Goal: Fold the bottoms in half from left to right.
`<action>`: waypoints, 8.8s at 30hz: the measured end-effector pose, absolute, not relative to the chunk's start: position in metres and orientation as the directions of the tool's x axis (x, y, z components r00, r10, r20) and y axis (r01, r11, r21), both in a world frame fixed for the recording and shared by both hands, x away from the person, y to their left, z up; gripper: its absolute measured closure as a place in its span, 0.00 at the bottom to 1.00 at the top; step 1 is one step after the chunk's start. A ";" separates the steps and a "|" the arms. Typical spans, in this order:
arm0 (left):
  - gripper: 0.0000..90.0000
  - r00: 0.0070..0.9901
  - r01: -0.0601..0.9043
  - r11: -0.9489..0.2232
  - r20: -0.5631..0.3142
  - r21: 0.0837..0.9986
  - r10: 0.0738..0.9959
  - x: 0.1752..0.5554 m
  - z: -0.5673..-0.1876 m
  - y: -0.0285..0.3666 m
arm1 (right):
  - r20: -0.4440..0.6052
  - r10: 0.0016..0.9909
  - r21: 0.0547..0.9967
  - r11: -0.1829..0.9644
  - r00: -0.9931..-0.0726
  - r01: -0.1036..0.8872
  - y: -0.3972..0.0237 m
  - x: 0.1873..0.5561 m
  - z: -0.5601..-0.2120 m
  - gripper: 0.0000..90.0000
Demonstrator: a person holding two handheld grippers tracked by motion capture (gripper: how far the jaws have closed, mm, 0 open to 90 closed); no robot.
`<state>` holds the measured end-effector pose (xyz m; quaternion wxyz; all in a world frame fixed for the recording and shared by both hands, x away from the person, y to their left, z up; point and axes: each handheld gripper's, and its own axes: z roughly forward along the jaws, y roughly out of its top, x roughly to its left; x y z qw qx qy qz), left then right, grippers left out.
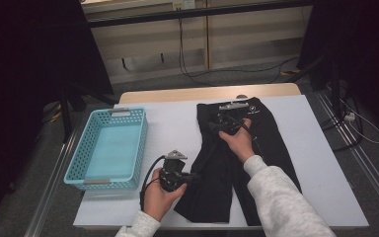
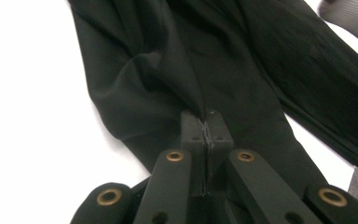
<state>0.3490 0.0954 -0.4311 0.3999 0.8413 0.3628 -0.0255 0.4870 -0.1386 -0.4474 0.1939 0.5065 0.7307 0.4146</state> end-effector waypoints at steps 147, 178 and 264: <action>0.17 0.796 0.425 -0.530 -0.024 0.734 0.604 0.383 -0.437 0.093 | 0.058 0.922 0.683 0.242 -0.382 0.689 -0.320 0.252 -0.447 0.97; 0.16 0.783 0.442 -0.529 -0.024 0.724 0.622 0.383 -0.440 0.103 | 0.041 0.960 0.721 0.164 -0.278 0.673 -0.296 0.345 -0.461 0.80; 0.09 0.738 0.512 -0.492 -0.067 0.704 0.672 0.377 -0.443 0.131 | 0.040 0.926 0.774 0.209 -0.376 0.597 -0.217 0.401 -0.449 0.20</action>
